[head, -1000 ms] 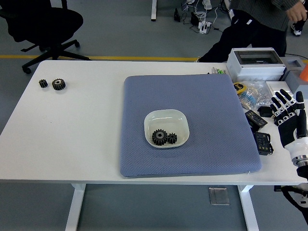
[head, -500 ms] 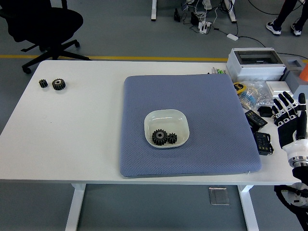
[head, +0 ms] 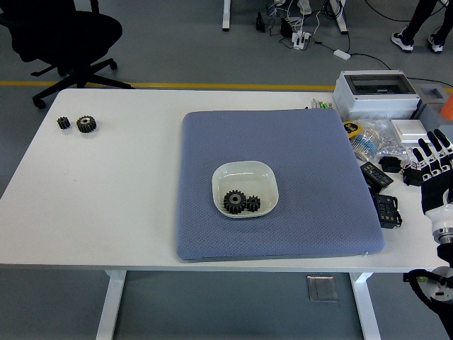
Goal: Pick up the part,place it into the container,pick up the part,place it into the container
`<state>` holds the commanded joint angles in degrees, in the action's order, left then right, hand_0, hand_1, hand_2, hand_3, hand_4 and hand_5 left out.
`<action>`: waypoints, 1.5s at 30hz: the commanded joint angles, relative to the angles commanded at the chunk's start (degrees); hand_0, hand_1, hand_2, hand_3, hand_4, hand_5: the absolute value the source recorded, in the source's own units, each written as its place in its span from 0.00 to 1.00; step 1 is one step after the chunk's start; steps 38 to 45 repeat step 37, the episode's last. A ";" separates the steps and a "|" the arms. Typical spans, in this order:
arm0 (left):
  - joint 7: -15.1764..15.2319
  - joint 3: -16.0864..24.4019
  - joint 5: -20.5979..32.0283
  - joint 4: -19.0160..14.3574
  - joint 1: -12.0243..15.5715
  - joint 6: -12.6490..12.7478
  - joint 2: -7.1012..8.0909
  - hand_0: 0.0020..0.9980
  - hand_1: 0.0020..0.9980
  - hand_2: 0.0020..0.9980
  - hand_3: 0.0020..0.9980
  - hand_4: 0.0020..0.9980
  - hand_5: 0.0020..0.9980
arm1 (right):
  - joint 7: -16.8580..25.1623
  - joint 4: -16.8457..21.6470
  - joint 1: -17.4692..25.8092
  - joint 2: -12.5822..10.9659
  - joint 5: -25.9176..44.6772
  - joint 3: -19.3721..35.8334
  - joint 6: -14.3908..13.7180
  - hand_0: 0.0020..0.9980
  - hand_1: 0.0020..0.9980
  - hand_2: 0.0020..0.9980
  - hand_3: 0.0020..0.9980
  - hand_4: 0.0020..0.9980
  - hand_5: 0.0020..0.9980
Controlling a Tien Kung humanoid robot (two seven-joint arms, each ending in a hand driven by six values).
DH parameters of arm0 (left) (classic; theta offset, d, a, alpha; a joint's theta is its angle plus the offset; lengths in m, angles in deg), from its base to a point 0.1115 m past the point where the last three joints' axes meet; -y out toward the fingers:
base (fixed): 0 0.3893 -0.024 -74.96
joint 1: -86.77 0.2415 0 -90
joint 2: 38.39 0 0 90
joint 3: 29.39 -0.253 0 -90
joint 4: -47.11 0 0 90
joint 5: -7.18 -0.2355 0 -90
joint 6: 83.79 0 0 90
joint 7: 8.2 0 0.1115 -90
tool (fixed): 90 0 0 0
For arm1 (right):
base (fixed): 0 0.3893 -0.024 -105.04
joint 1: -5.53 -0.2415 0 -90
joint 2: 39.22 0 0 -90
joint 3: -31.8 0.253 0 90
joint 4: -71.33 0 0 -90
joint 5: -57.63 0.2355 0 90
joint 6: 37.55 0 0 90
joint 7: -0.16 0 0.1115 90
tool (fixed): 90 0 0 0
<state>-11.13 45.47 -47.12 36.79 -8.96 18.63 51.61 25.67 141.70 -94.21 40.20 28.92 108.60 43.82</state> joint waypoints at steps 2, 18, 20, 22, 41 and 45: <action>-0.11 -0.65 0.12 0.00 -0.24 -0.15 0.00 0.73 0.75 0.78 0.58 0.66 0.60 | 0.06 0.49 -0.15 -0.06 0.30 -0.02 0.05 0.86 0.80 0.82 0.67 1.00 0.72; 0.55 0.18 -0.17 0.00 -0.02 -0.22 0.00 0.73 0.74 0.78 0.58 0.66 0.59 | -0.68 1.06 -0.42 -0.88 0.19 -0.10 0.16 0.84 0.79 0.82 0.65 1.00 0.70; 0.64 2.69 -1.59 0.00 0.10 0.15 0.00 0.73 0.74 0.78 0.58 0.66 0.59 | -0.75 1.14 -0.49 -1.13 0.17 -0.30 0.14 0.84 0.79 0.82 0.65 1.00 0.70; 0.85 4.98 -2.63 0.00 0.39 0.46 0.00 0.73 0.74 0.78 0.58 0.66 0.59 | -0.61 1.18 -0.31 -1.25 0.34 -0.17 -0.01 0.84 0.79 0.82 0.65 1.00 0.70; 0.63 4.94 -3.69 0.00 1.16 0.45 0.00 0.73 0.74 0.78 0.57 0.66 0.59 | -0.57 1.23 -0.18 -1.47 0.15 0.06 -0.65 0.83 0.78 0.81 0.72 1.00 0.69; 0.63 4.94 -3.69 0.00 1.16 0.45 0.00 0.73 0.74 0.78 0.57 0.66 0.59 | -0.57 1.23 -0.18 -1.47 0.15 0.06 -0.65 0.83 0.78 0.81 0.72 1.00 0.69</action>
